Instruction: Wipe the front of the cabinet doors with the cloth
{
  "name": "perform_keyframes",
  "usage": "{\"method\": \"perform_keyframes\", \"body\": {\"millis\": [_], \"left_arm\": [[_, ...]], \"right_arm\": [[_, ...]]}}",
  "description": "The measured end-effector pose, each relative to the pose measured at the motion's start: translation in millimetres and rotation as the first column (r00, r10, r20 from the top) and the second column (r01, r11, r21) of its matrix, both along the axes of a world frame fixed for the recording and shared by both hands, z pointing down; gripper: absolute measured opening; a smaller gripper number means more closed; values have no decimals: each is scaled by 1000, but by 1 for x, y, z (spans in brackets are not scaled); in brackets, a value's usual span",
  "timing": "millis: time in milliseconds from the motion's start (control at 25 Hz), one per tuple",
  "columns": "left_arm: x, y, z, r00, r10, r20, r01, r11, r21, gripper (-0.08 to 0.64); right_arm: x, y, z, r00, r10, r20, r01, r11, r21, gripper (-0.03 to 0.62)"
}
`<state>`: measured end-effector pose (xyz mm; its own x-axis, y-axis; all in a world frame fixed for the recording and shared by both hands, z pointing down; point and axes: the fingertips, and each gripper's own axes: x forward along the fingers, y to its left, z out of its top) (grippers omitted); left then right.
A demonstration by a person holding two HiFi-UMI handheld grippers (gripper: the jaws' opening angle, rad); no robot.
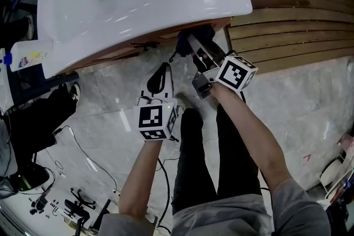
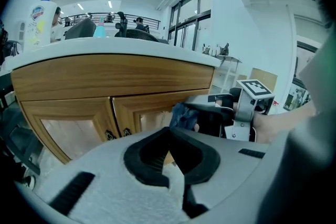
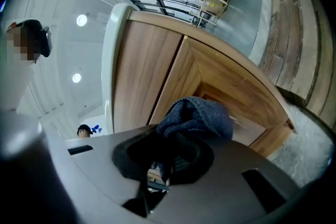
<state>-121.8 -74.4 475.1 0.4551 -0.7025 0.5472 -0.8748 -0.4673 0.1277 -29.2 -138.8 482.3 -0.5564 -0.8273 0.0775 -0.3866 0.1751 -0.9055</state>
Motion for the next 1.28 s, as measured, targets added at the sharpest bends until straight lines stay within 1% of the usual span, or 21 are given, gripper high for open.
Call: {"method": "perform_keyframes", "body": {"millis": [120,520,680,800,1040,1280], "left_arm": [[0,2,-3,1000,-8,-1,8,1000,6,8],[1,11,-8,1000,-30,0,30,999,13,8],[-2,15,-10,999,-52,-1,52,999,16,8],[-4,17,-7,998,-67,-3,67,998,14,8],[-16,23,2,996,-94,4,94,996,2,8],[-25,27,9,992,-125,3,125,992,-8,8]], "right_arm": [[-1,1,-12,1000,-9,-1,9,1000,26,40],[2,6,-49,999,-39,38,35,994,99,40],[0,13,-65,999,-51,13,48,987,153,40],[-3,24,-55,998,-70,-1,69,988,135,40],[-6,37,-35,997,-81,-4,81,992,98,40],[-11,50,-21,994,-102,-27,103,992,67,40]]}}
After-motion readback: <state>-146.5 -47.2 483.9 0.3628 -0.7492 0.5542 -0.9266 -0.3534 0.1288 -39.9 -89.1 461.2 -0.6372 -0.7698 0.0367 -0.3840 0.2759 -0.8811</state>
